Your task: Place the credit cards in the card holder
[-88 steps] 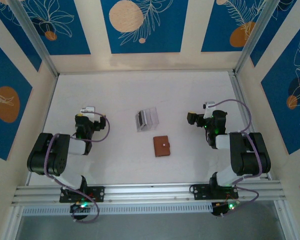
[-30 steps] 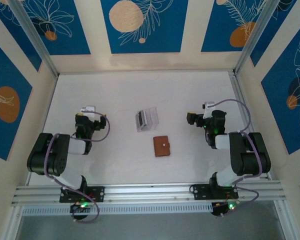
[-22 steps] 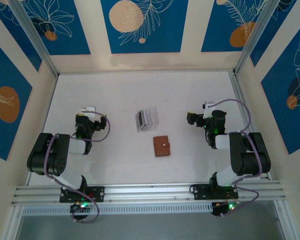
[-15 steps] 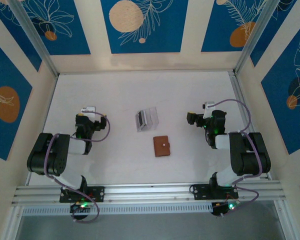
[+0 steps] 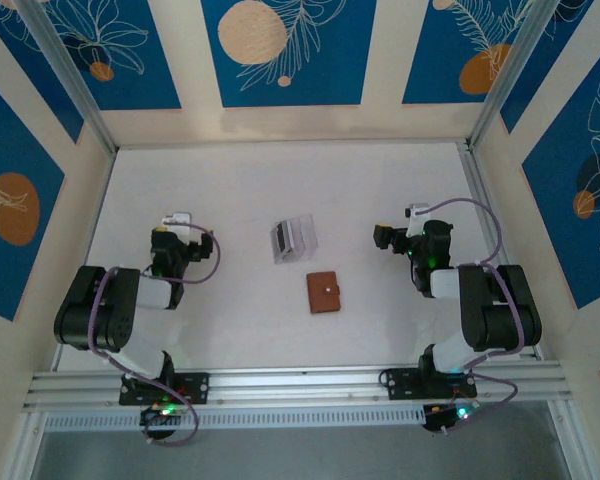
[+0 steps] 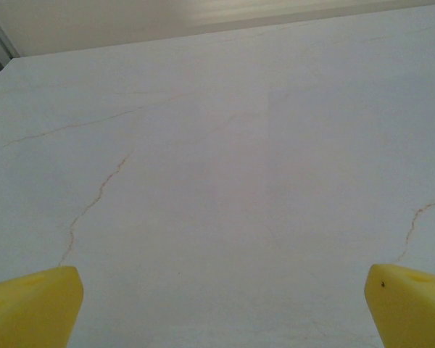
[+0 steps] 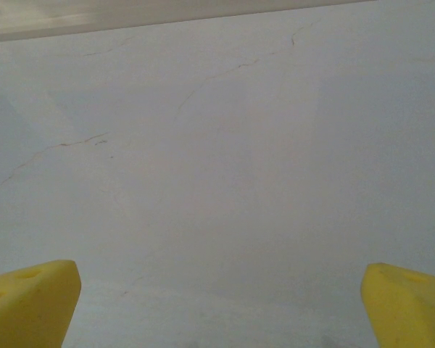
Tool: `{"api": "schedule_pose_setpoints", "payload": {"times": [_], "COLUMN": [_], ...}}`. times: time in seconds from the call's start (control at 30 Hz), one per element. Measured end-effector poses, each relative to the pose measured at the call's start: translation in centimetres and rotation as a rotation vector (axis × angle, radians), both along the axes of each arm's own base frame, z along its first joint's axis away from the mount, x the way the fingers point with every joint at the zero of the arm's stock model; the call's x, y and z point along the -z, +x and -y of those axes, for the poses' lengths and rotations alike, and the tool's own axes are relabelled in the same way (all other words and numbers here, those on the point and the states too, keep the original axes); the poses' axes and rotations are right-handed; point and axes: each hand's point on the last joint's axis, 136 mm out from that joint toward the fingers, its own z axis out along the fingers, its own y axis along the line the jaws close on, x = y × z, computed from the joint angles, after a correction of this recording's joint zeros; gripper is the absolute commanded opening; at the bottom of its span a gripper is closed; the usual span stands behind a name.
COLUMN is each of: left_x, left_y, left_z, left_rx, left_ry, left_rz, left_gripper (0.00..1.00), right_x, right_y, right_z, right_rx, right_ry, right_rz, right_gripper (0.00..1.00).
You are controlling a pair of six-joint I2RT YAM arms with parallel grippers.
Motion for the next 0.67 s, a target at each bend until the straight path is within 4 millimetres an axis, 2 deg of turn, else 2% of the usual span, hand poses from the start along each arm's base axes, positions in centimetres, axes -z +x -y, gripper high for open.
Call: {"api": "schedule_pose_setpoints", "payload": {"times": [0.5,0.67], "left_x": [0.0,0.1], "left_y": [0.0,0.14], "left_z": [0.03,0.62], "left_rx": [0.002,0.034], "left_ry": [0.0,-0.011], "left_rz": [0.0,-0.012], "left_gripper": [1.0,1.0], "right_x": [0.0,0.01], "right_y": [0.0,-0.01], "right_z": [0.0,-0.01], "right_rx": [0.0,0.0], "right_ry": [0.0,0.0], "right_rz": [0.0,0.0], "right_gripper": [0.99,0.99]}}
